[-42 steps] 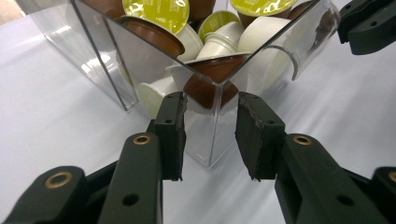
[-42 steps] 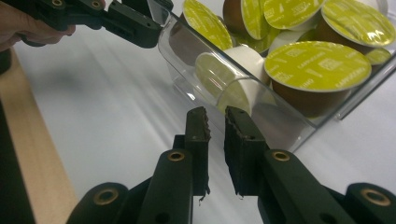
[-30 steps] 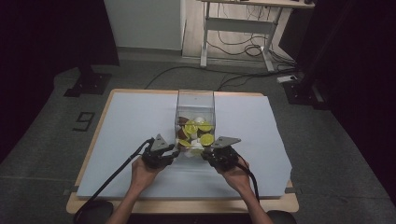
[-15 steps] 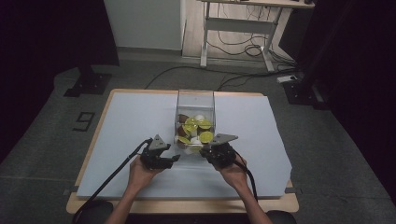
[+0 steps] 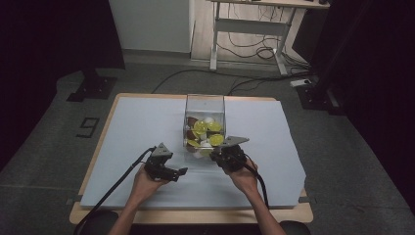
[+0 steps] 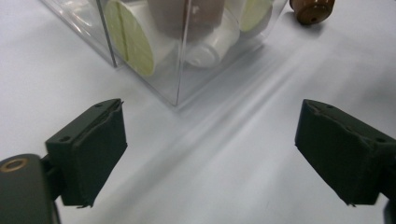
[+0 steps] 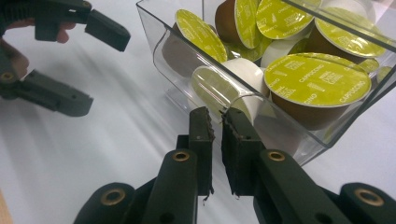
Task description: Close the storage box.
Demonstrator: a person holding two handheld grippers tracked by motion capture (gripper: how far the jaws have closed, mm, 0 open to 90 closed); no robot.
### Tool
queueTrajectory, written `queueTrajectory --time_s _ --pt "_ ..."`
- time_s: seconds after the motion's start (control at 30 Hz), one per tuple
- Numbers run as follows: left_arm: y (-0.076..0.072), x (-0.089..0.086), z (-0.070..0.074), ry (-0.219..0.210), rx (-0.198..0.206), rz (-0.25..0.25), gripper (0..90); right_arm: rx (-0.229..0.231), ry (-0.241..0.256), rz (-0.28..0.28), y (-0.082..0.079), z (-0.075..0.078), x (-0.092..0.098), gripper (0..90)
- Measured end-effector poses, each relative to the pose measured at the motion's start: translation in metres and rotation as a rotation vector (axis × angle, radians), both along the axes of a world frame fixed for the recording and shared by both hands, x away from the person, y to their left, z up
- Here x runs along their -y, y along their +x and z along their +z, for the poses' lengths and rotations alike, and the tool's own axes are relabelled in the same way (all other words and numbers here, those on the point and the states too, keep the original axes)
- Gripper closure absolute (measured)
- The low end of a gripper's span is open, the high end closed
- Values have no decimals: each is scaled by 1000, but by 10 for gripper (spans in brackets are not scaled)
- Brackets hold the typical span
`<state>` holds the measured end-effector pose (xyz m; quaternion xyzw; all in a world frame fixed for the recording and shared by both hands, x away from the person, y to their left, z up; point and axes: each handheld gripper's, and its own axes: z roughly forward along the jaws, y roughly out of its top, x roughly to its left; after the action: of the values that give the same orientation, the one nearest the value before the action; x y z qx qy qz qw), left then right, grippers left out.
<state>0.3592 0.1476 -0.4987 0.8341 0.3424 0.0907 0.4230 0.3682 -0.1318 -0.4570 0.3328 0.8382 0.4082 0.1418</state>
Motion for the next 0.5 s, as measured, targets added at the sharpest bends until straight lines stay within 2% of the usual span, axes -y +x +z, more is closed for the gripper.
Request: queueTrajectory --time_s 0.2,0.5 --pt "0 1 -6 40 -18 -28 0 -13 12 -24 5 0 -1 817" --pt "0 0 -17 125 -17 -41 0 -12 10 -33 12 0 -2 817"
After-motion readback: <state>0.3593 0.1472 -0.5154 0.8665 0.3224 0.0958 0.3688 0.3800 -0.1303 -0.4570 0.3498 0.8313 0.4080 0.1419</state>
